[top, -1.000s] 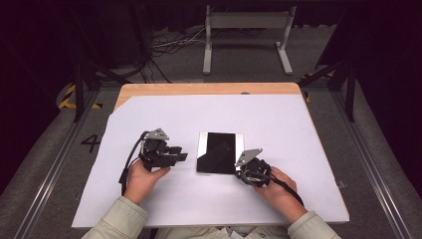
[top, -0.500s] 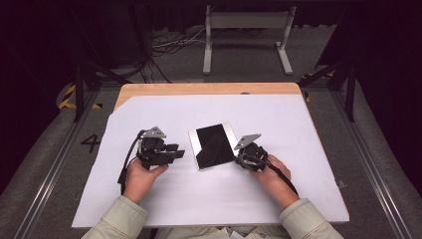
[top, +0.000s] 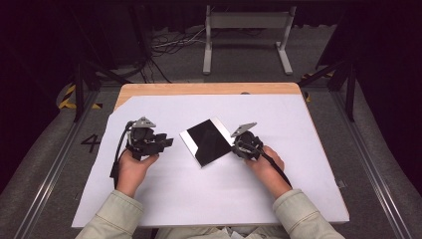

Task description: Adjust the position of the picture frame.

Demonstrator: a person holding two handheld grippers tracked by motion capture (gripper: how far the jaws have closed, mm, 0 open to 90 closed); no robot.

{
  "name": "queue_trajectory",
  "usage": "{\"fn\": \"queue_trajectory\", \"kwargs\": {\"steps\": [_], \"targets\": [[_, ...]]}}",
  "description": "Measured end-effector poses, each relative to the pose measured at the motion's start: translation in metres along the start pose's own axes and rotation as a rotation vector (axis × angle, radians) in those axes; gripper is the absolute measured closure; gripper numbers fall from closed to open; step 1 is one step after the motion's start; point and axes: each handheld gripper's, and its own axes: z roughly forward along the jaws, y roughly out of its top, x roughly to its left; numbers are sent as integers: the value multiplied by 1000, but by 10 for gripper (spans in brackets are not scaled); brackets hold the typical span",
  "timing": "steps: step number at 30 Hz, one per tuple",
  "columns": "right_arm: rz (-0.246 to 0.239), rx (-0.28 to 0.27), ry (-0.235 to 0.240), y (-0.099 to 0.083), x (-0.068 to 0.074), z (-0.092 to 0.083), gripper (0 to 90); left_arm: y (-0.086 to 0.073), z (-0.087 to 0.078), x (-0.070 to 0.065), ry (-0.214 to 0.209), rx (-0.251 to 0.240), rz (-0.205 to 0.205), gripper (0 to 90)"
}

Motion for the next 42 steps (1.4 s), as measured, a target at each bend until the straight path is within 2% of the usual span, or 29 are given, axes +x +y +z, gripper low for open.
{"fn": "queue_trajectory", "kwargs": {"steps": [2, 4, 5, 9, 11, 12, 13, 16, 18, 24, 26, 30, 33, 35, 37, 42], "targets": [[14, -6, 9, -1, -1, 0, 900, 1, 3, 4, 0, 3, -8, 663], [42, -3, 29, -2, -2, -2, 900, 2, 7, 9, -11, 6, -19, 722], [57, -10, 41, -3, -2, -5, 900, 3, 9, 11, -20, 13, -36, 747], [69, -47, 73, -5, 3, -23, 900, 4, 20, 22, -31, 32, -81, 875], [64, -79, 75, -9, 6, -34, 900, 5, 24, 25, -60, 55, -107, 891], [69, -96, 80, -12, 7, -40, 900, 9, 26, 24, -64, 97, -110, 893], [74, -111, 86, -15, 7, -45, 900, 14, 28, 22, -63, 118, -95, 891], [84, -133, 98, -21, 6, -58, 900, 26, 27, 17, -49, 115, -52, 895], [95, -146, 105, -24, 5, -65, 900, 32, 32, 18, -32, 134, -23, 898], [104, -173, 96, -32, 1, -80, 900, 35, 47, 28, -32, 138, -15, 899], [113, -177, 95, -34, -1, -83, 900, 33, 58, 33, -30, 156, -7, 899], [115, -171, 89, -38, -1, -85, 900, 32, 70, 38, -33, 148, -39, 900], [120, -170, 80, -44, 0, -89, 900, 33, 79, 40, 1, 128, -46, 900], [126, -170, 76, -47, 0, -92, 900, 35, 83, 43, 9, 127, -61, 900], [132, -177, 72, -50, -1, -95, 900, 35, 87, 45, -10, 119, -80, 900], [150, -184, 66, -56, -3, -101, 900, 33, 99, 46, 3, 141, -88, 900]]}}
